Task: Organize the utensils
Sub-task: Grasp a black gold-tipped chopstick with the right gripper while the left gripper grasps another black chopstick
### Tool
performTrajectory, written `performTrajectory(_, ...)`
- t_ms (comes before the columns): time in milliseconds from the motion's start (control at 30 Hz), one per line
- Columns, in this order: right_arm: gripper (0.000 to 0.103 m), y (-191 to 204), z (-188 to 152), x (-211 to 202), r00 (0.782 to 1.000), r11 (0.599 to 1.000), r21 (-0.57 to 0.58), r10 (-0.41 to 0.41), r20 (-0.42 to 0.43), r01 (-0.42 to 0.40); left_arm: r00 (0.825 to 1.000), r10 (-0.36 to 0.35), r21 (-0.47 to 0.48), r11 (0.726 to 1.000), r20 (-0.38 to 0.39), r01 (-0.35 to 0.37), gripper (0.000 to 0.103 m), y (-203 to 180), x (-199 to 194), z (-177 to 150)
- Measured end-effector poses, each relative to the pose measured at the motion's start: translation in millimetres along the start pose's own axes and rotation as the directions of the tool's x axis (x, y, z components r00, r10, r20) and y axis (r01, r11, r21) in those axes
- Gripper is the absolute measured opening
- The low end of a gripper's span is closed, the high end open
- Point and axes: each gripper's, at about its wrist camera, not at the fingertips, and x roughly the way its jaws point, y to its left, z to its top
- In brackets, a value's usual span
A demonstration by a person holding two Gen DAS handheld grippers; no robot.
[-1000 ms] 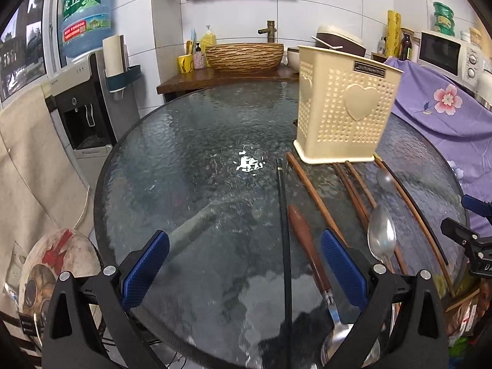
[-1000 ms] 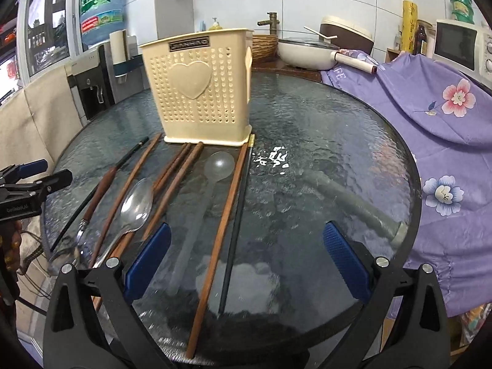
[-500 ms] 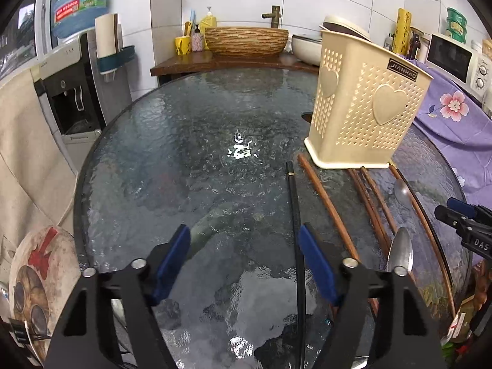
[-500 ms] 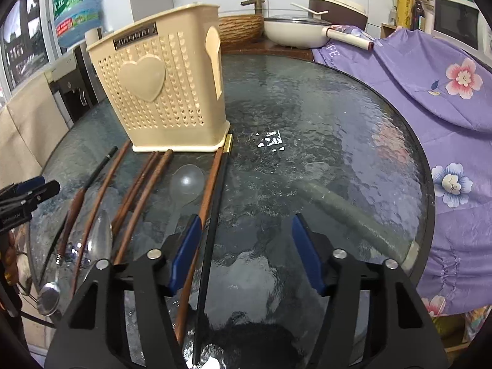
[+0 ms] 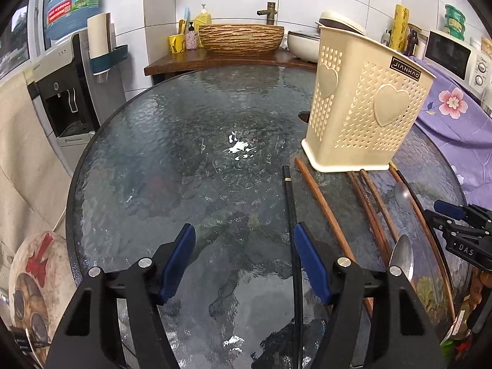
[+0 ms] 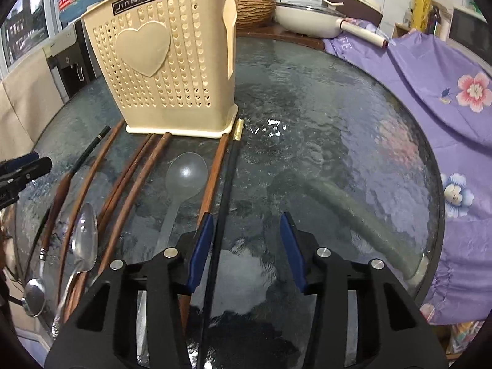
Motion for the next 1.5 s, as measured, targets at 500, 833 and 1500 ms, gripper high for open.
performTrajectory(500, 0.028, 3, 35, 22, 0.999, 0.999, -0.027, 0.016, -0.043, -0.017, 0.997, -0.028, 0.079, 0.996, -0.077, 0.034, 0.047, -26, 30, 25)
performTrajectory(833, 0.022, -4, 61, 39, 0.998, 1.000, -0.012, 0.018, -0.059, -0.019, 0.989, -0.019, 0.102, 0.994, -0.146, 0.034, 0.039, -36, 52, 32)
performTrajectory(1500, 0.009, -1, 83, 58, 0.998, 1.000, -0.016, 0.010, -0.061, -0.011, 0.986, -0.011, 0.124, 0.992, -0.169, 0.032, 0.017, -42, 74, 47)
